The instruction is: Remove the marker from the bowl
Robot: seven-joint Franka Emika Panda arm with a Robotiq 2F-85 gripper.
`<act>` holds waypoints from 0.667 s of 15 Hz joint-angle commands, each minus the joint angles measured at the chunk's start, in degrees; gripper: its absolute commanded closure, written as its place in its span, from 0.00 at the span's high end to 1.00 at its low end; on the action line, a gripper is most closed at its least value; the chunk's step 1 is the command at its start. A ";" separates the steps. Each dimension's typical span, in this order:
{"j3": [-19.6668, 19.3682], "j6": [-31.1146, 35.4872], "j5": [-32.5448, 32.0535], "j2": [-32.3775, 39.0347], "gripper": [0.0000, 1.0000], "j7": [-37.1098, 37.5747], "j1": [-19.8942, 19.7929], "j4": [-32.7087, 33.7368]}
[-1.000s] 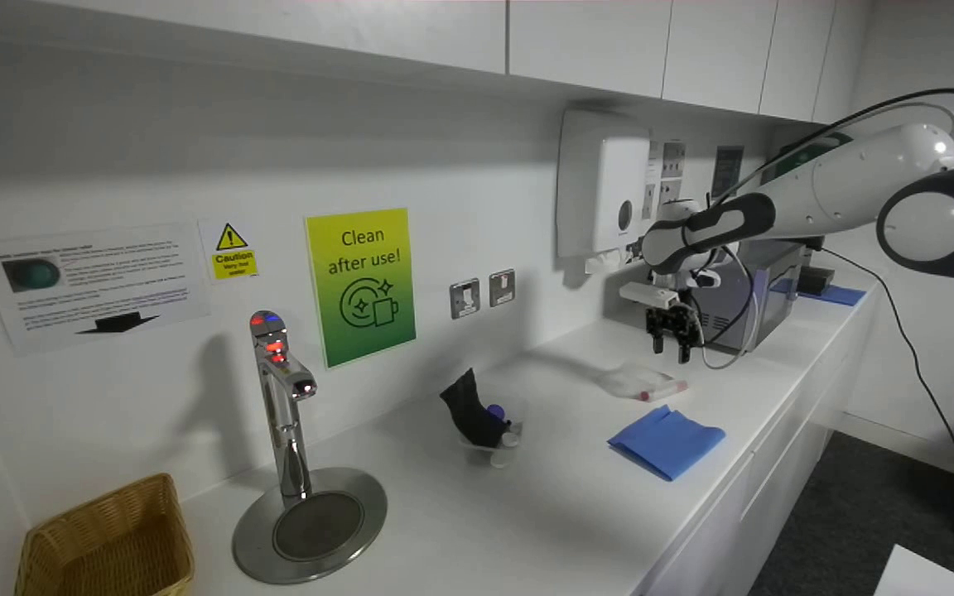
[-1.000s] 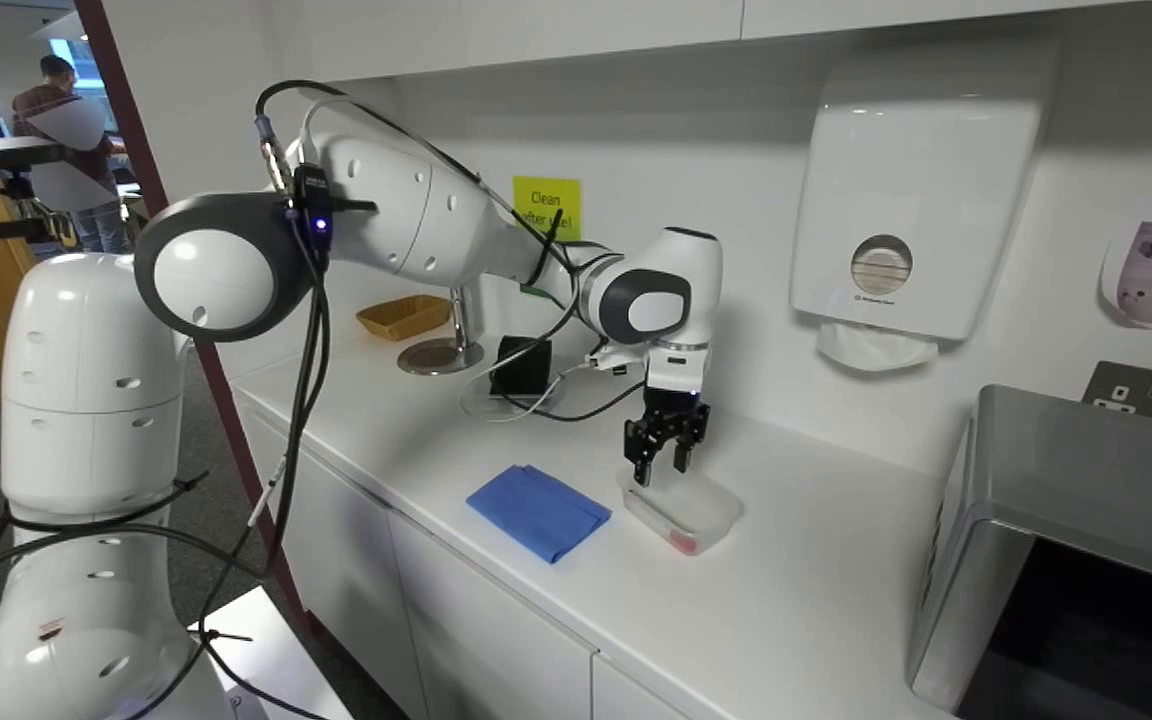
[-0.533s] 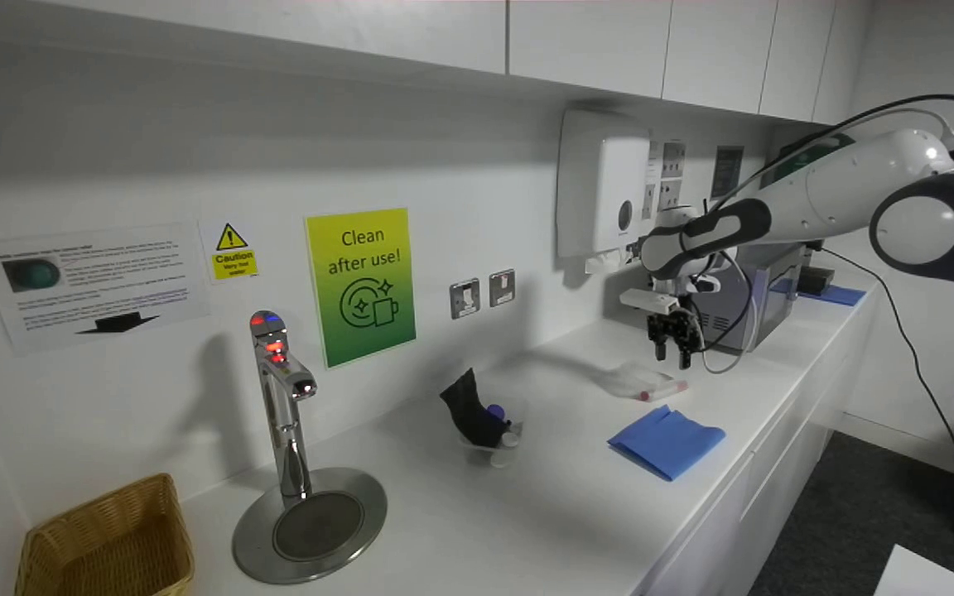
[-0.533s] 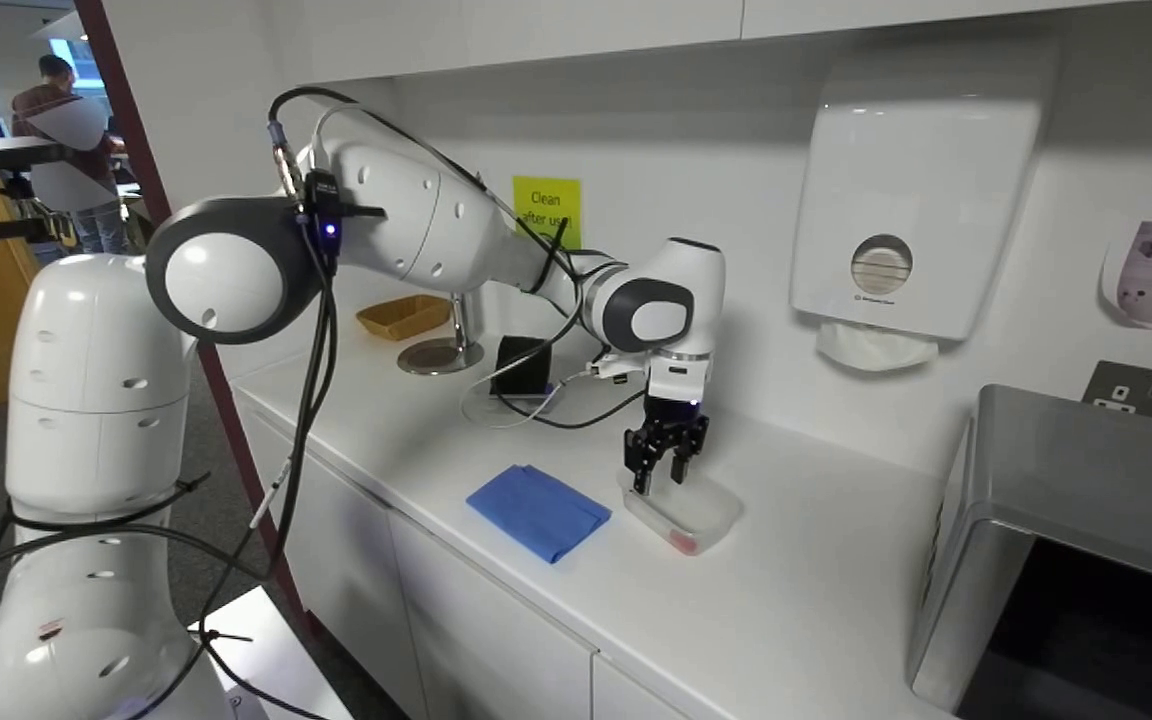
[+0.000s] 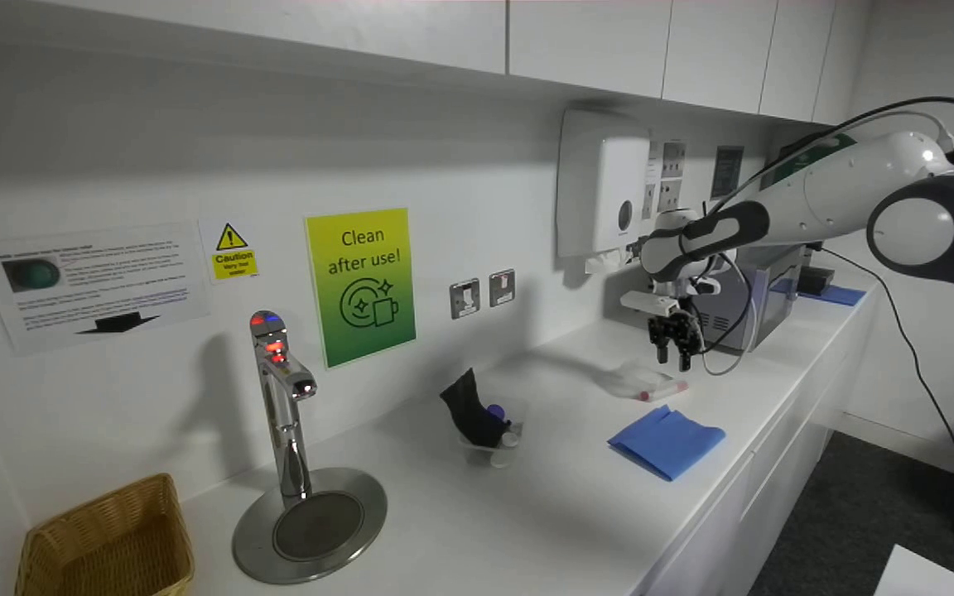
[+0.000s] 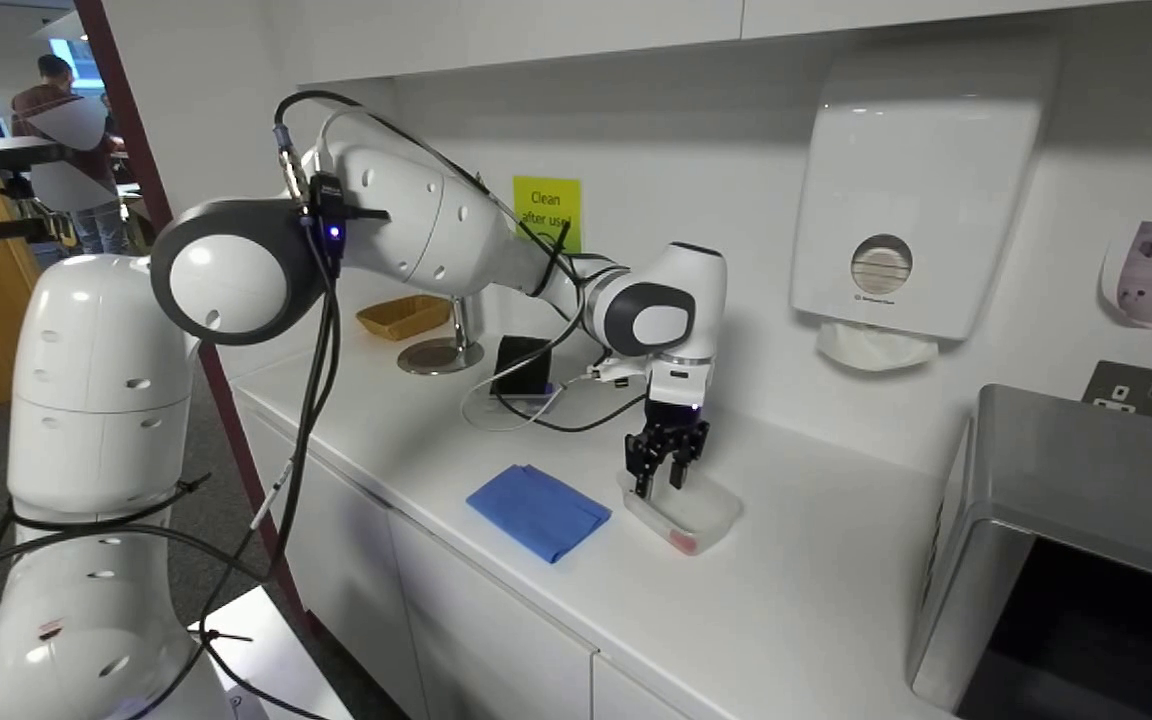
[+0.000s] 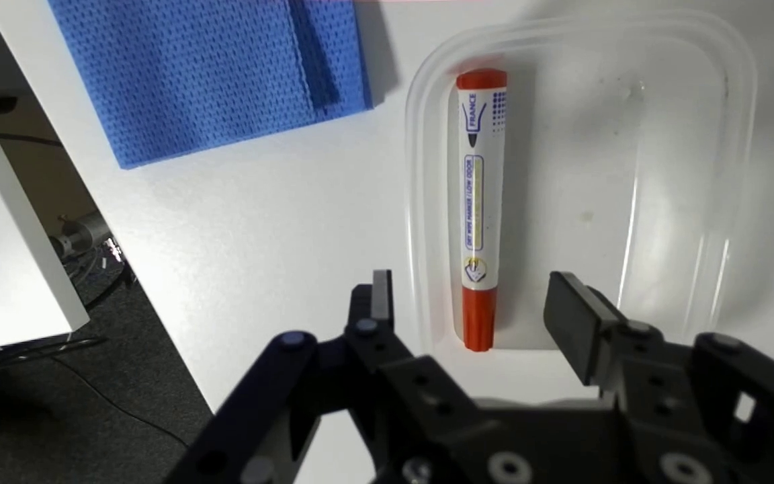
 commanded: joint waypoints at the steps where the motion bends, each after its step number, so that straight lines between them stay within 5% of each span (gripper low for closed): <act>1: -0.86 -2.16 0.55 0.33 0.65 -1.44 0.19 1.97; 8: -0.99 -2.47 0.09 1.65 0.63 -0.80 0.40 2.82; 10: -1.02 -2.57 0.08 2.33 0.53 -0.73 0.41 3.09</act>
